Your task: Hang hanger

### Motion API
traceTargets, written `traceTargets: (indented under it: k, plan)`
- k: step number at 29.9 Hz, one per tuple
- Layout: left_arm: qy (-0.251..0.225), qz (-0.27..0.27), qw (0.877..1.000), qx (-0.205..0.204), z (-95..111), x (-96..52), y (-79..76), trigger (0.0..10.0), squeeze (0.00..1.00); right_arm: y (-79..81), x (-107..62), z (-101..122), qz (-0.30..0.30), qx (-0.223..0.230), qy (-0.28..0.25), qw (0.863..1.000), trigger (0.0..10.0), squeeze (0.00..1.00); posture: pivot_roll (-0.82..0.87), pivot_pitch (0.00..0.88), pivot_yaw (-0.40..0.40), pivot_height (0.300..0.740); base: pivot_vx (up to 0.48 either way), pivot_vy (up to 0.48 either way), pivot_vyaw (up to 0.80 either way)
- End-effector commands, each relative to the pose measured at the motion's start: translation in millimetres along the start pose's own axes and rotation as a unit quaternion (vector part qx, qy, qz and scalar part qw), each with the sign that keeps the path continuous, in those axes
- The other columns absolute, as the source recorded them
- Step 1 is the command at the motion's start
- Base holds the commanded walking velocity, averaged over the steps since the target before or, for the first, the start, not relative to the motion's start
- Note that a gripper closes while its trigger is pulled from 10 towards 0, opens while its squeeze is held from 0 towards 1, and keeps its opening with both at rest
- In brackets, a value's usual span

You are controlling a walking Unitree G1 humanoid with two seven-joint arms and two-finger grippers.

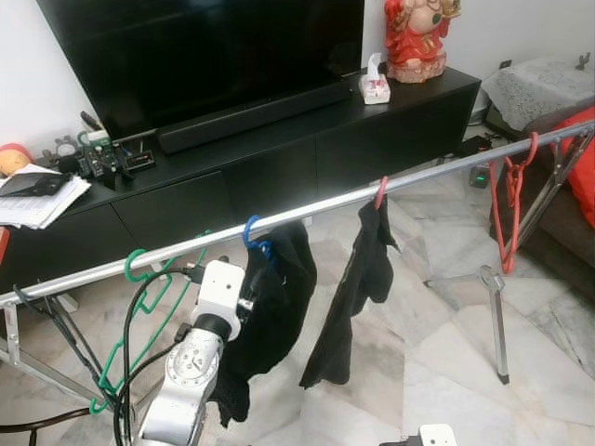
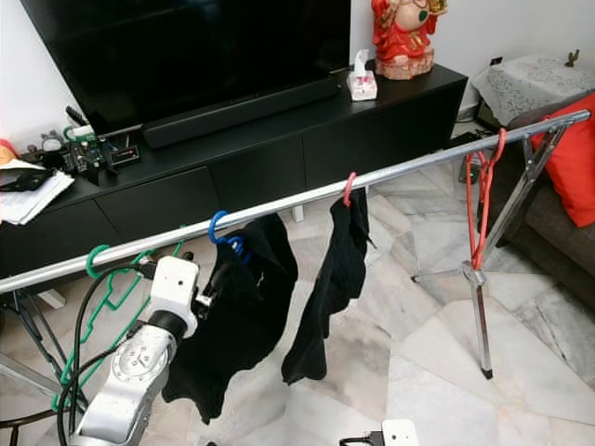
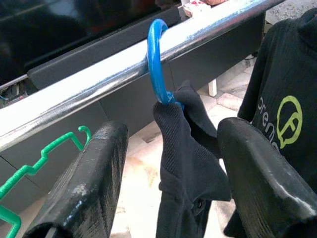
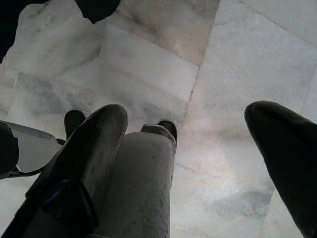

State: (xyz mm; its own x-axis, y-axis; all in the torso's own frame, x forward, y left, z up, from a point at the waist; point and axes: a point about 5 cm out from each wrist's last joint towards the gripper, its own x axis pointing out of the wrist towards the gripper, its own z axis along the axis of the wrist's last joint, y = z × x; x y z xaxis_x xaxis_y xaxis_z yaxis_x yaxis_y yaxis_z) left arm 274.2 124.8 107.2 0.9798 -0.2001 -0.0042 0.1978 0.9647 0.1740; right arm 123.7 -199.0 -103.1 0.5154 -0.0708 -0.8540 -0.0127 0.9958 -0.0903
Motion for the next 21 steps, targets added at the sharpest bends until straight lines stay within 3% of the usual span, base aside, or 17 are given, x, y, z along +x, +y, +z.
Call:
traceTargets:
  k: [1, 21]
  plan:
    - [0.003, 0.001, 1.000, 0.000, 2.0, 0.1, -3.6, 10.0, 0.00, 7.1, -5.7, -25.4, 0.013, -0.003, 0.048, 0.999, 10.0, 0.00, -0.17, 0.000, 0.113, 0.740, 0.000, -0.341, 0.00]
    - [0.006, 0.001, 1.000, -0.006, 3.6, -2.3, -2.5, 10.0, 0.00, 5.5, -5.9, -25.0, 0.008, 0.008, 0.043, 0.999, 10.0, 0.00, -0.16, 0.000, 0.103, 0.740, 0.000, -0.342, 0.00]
